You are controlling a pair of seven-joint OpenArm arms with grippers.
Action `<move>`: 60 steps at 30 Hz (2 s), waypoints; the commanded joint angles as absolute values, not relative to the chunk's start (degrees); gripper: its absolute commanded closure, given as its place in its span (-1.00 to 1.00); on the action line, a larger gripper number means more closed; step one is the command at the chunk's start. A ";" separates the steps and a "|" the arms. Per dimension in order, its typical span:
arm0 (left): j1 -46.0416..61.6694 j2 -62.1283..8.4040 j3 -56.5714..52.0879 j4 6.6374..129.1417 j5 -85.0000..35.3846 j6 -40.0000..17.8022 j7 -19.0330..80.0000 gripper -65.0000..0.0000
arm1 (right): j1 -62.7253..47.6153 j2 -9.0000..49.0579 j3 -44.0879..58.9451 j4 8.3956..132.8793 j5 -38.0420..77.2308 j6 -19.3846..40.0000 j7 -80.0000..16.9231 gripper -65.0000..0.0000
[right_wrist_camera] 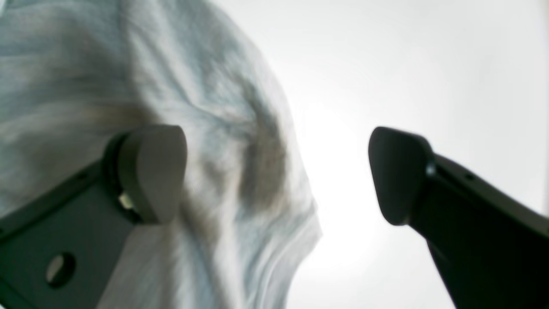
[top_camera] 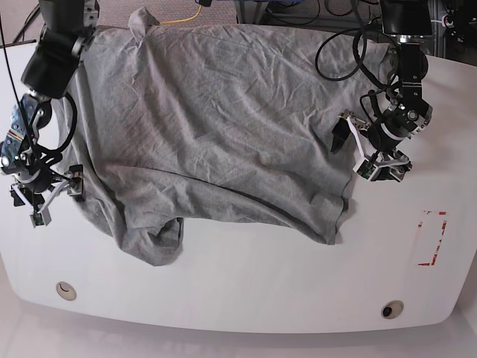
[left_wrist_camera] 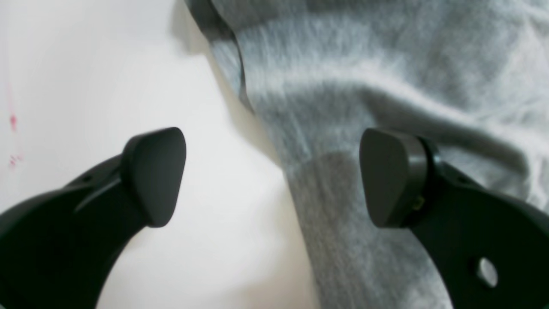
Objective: Layout the t-shirt on the table in an organized manner, then fold the t-shirt properly
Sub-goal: 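Release the shirt with the right gripper and move it toward the collar, then grasp the shirt body with both grippers near its sides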
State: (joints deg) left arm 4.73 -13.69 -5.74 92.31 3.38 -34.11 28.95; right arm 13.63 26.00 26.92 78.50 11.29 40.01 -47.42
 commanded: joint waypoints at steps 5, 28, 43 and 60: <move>4.00 -12.79 -5.76 98.77 -1.54 -37.05 27.30 -0.88 | 5.67 22.99 27.03 95.69 17.71 40.00 -54.99 -1.00; 2.95 -7.96 -0.84 91.91 3.12 -37.41 27.30 1.00 | -4.79 11.74 26.86 99.82 15.43 40.00 -55.60 0.99; -2.68 -8.57 -1.01 77.67 3.12 -37.67 27.30 1.00 | -2.95 14.73 26.59 80.22 15.43 40.00 -47.60 1.00; -11.12 -12.70 -1.19 66.42 2.77 -37.58 27.03 1.00 | 11.03 20.26 24.13 61.85 15.34 40.00 -43.47 1.00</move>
